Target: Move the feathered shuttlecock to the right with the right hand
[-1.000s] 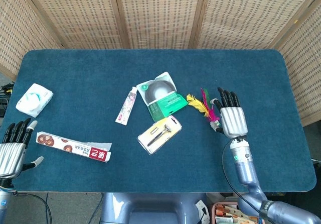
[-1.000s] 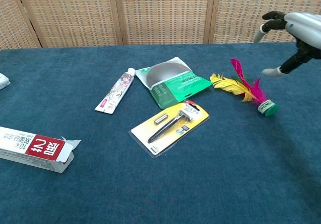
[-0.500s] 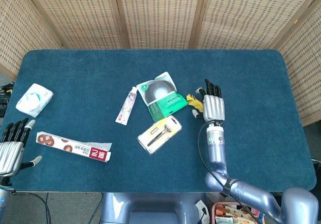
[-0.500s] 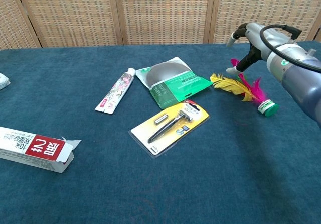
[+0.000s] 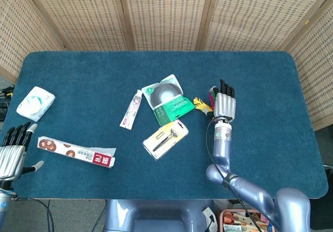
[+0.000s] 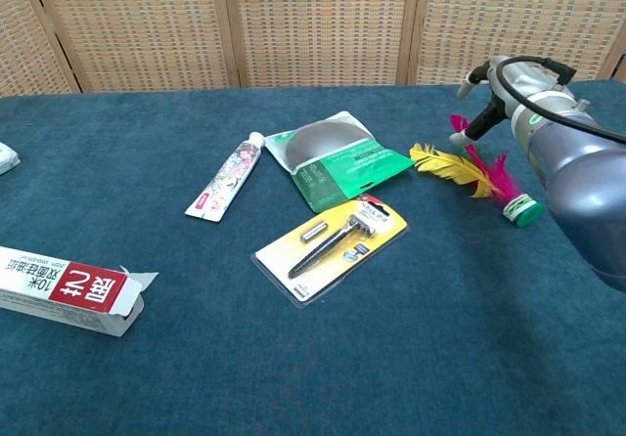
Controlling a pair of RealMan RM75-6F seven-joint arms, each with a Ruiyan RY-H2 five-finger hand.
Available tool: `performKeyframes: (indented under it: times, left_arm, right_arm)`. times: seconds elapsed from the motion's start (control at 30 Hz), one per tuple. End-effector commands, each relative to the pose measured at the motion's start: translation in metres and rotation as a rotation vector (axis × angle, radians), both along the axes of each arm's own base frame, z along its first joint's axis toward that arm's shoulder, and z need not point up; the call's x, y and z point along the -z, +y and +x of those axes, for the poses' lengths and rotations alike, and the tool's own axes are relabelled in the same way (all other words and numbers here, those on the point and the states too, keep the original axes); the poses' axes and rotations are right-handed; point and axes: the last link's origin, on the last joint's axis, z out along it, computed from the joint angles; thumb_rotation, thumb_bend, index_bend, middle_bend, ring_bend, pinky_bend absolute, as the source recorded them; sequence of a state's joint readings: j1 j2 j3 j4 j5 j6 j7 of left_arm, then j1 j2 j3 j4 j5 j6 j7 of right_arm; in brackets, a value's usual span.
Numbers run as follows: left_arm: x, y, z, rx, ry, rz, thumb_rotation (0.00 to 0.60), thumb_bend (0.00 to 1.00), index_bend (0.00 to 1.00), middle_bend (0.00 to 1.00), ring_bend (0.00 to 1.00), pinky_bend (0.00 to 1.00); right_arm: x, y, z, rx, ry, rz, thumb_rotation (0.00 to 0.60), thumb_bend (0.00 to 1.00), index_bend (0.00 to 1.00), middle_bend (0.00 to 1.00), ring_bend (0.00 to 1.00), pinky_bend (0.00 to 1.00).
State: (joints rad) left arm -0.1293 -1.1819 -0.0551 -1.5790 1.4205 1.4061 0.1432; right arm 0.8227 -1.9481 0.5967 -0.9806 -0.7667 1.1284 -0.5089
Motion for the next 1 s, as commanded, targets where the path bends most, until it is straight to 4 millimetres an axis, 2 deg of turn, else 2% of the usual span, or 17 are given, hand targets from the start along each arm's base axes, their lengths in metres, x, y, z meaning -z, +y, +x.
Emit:
performKeyframes:
  times: [0.03, 0.3, 0.93, 1.0]
  left_arm:
    - [0.000, 0.000, -0.001, -0.002, 0.000, 0.000, 0.600, 0.00, 0.00, 0.00, 0.00, 0.00]
    - [0.002, 0.002, -0.001, -0.005, 0.004, -0.006, 0.600, 0.00, 0.00, 0.00, 0.00, 0.00]
    - [0.004, 0.005, -0.005, -0.022, 0.007, -0.018, 0.600, 0.00, 0.00, 0.00, 0.00, 0.00]
    - [0.004, 0.005, -0.005, -0.023, 0.006, -0.020, 0.600, 0.00, 0.00, 0.00, 0.00, 0.00]
  right_arm:
    - [0.003, -0.006, -0.001, 0.023, -0.010, -0.004, 0.600, 0.20, 0.29, 0.00, 0.00, 0.00]
    - [0.006, -0.013, -0.004, 0.047, -0.023, -0.013, 0.600, 0.20, 0.36, 0.00, 0.00, 0.00]
    - [0.022, -0.023, -0.011, 0.081, -0.032, 0.013, 0.600, 0.21, 0.42, 0.03, 0.00, 0.00]
    - [0.022, -0.024, -0.012, 0.082, -0.028, 0.013, 0.600, 0.24, 0.44, 0.04, 0.00, 0.00]
